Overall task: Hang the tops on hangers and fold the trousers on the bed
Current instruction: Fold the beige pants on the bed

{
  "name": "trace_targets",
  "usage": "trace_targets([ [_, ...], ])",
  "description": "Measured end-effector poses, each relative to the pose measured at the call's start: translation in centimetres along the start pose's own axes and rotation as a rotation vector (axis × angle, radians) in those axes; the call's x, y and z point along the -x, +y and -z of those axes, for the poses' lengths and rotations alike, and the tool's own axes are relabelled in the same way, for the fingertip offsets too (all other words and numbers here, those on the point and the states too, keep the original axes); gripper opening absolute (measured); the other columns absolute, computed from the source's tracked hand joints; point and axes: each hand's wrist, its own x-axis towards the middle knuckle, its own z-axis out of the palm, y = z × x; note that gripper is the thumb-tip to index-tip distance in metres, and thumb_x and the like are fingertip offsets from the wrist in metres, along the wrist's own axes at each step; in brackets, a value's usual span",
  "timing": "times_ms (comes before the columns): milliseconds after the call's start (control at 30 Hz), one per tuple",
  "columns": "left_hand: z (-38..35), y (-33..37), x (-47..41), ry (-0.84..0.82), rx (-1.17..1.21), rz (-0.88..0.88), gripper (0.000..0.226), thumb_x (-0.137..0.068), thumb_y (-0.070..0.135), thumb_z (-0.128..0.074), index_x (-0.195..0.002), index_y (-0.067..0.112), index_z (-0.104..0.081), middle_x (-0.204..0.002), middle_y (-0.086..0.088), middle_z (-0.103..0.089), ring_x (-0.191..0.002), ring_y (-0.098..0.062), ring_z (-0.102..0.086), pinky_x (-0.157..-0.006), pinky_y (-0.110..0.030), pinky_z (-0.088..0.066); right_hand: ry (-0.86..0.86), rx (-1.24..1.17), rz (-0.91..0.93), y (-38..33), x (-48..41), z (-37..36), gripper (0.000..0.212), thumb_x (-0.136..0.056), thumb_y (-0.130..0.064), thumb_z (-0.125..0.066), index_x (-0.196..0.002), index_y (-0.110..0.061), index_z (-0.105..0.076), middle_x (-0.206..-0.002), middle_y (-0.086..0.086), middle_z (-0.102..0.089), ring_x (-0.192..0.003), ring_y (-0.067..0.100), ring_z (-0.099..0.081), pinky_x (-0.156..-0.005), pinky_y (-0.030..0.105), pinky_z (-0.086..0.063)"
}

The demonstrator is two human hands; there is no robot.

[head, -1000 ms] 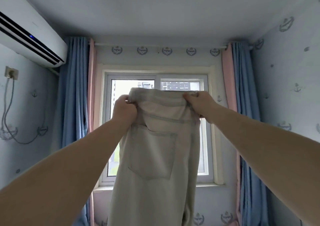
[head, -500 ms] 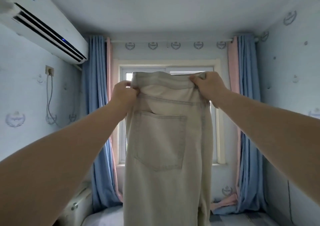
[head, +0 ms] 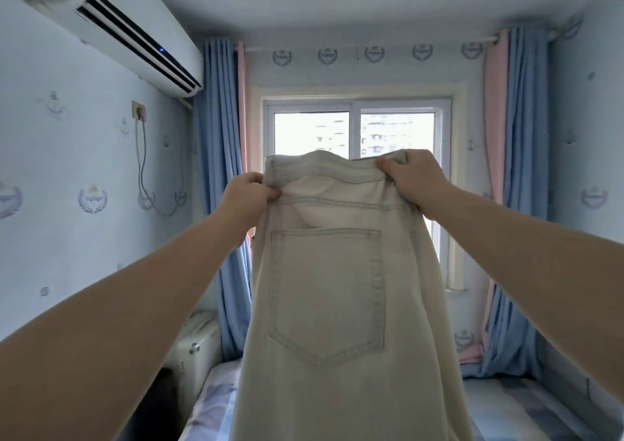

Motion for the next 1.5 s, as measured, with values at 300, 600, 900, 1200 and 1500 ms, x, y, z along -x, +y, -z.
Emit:
trace_targets([
  [300,4.9,-18.4,-1.5,-0.073,0.033,0.206,0.015,-0.087,0.005,-0.068,-0.097,0.016,-0.068,-0.092,-0.001,-0.072,-0.077,-0.016,-0.067,-0.056,-0.025,-0.051,-0.124,0.024,-0.187,12.6,4.4,-14.4,0.051,-0.089,-0.035,-0.074,-0.101,0.014,-0.065,-0.075,0.003,-0.067,-0.060,0.009,-0.056,-0.050,0.016,-0.044],
  [600,7.4,-47.7,-2.8,-0.142,0.073,0.630,0.021,-0.090,-0.012,-0.060,-0.089,0.009,-0.062,-0.084,-0.011,-0.067,-0.070,-0.020,-0.062,-0.050,-0.022,-0.052,-0.454,0.178,-0.552,31.4,12.7,-32.8,0.031,-0.093,-0.027,-0.071,-0.075,-0.003,-0.064,-0.062,-0.002,-0.056,-0.058,0.013,-0.048,-0.053,0.024,-0.039],
  [900,4.1,-76.1,-1.3,-0.158,-0.066,0.945,0.012,-0.089,-0.001,-0.062,-0.085,0.010,-0.062,-0.075,-0.010,-0.065,-0.065,-0.026,-0.058,-0.052,-0.034,-0.045,-0.581,0.541,-0.749,53.1,20.4,-47.5,0.039,-0.092,-0.051,-0.065,-0.067,-0.022,-0.064,-0.068,-0.006,-0.064,-0.084,0.026,-0.062,-0.080,0.040,-0.048],
  [1200,-2.5,-96.3,-5.5,-0.099,-0.304,0.874,0.032,-0.102,0.036,-0.051,-0.127,0.018,-0.059,-0.124,-0.006,-0.065,-0.115,-0.030,-0.059,-0.094,-0.039,-0.049,-0.396,0.355,-0.795,72.9,24.1,-58.9,0.010,-0.094,-0.028,-0.068,-0.093,-0.018,-0.068,-0.097,0.003,-0.071,-0.095,0.025,-0.064,-0.077,0.033,-0.048],
  [1500,-4.4,-104.8,5.9,-0.398,-0.654,0.818,0.062,-0.103,0.050,-0.041,-0.158,0.026,-0.026,-0.169,0.000,-0.014,-0.156,-0.020,-0.005,-0.123,-0.037,-0.007,-0.833,0.350,-0.802,80.0,38.4,-58.9,0.063,-0.104,-0.049,-0.042,-0.160,-0.031,-0.019,-0.167,-0.004,-0.020,-0.154,0.019,-0.016,-0.123,0.049,-0.018],
])
